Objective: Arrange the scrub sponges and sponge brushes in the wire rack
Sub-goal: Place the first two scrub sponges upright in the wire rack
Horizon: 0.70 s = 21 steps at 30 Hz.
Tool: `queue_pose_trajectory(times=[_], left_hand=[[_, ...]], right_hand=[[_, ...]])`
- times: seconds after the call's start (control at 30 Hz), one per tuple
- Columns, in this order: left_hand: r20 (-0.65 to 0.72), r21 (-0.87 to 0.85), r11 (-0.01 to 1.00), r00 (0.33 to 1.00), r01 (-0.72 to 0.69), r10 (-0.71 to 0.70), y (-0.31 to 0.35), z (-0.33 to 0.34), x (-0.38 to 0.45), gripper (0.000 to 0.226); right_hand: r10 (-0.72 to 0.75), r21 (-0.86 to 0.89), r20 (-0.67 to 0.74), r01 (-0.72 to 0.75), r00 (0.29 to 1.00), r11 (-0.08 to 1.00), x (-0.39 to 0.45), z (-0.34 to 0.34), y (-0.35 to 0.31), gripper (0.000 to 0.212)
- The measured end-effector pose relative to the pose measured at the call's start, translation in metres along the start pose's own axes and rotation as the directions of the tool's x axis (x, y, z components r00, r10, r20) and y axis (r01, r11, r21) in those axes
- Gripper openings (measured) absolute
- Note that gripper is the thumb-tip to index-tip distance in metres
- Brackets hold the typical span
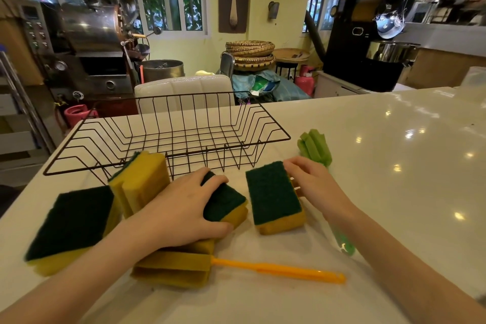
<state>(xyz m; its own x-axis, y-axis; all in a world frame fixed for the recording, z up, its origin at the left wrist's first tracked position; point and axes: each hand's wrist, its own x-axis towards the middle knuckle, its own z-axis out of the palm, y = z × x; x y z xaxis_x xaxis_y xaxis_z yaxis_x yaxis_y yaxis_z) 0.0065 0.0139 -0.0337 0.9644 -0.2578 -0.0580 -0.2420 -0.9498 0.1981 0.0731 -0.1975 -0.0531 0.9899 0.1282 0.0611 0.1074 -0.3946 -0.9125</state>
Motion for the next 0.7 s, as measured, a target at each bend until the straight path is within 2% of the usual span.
queue_pose_trajectory(times=[0.17,0.2,0.27,0.33,0.37,0.43,0.5,0.6,0.7], left_hand=[[0.021,0.029,1.0,1.0,0.007,-0.008,0.0,0.0,0.0,0.085],[0.021,0.032,0.999,1.0,0.01,-0.011,0.0,0.0,0.0,0.086],[0.01,0.032,0.999,1.0,0.027,-0.028,0.001,-0.002,-0.002,0.091],[0.007,0.015,0.997,0.998,0.07,-0.07,0.005,-0.004,-0.005,0.096],[0.008,-0.003,0.996,0.996,0.092,-0.092,0.008,-0.006,-0.005,0.096],[-0.006,-0.04,0.994,0.995,0.103,-0.103,0.014,-0.008,-0.005,0.089],[-0.013,-0.049,0.993,0.994,0.109,-0.11,0.019,-0.01,-0.002,0.082],[0.02,-0.021,0.991,0.991,0.131,-0.131,0.021,-0.012,0.005,0.078],[0.047,-0.062,0.987,0.988,0.148,-0.145,0.021,-0.015,0.013,0.065]], right_hand=[[-0.078,-0.149,-0.069,0.067,0.995,0.987,0.003,-0.002,0.003,0.023],[-0.127,-0.16,-0.089,0.111,0.988,0.981,0.001,-0.002,0.002,0.022],[-0.314,-0.18,-0.092,0.294,0.945,0.939,-0.004,-0.004,-0.003,0.017],[-0.466,-0.215,0.034,0.462,0.884,0.861,-0.007,-0.009,-0.012,0.013],[-0.473,-0.226,0.139,0.493,0.87,0.84,-0.008,-0.012,-0.017,0.014],[-0.353,-0.27,0.396,0.475,0.847,0.838,-0.009,-0.019,-0.028,0.026],[-0.169,-0.371,0.598,0.457,0.784,0.808,-0.008,-0.024,-0.034,0.047],[-0.036,-0.501,0.681,0.501,0.732,0.705,-0.006,-0.025,-0.038,0.067],[0.015,-0.536,0.701,0.512,0.713,0.672,0.001,-0.024,-0.042,0.067]])
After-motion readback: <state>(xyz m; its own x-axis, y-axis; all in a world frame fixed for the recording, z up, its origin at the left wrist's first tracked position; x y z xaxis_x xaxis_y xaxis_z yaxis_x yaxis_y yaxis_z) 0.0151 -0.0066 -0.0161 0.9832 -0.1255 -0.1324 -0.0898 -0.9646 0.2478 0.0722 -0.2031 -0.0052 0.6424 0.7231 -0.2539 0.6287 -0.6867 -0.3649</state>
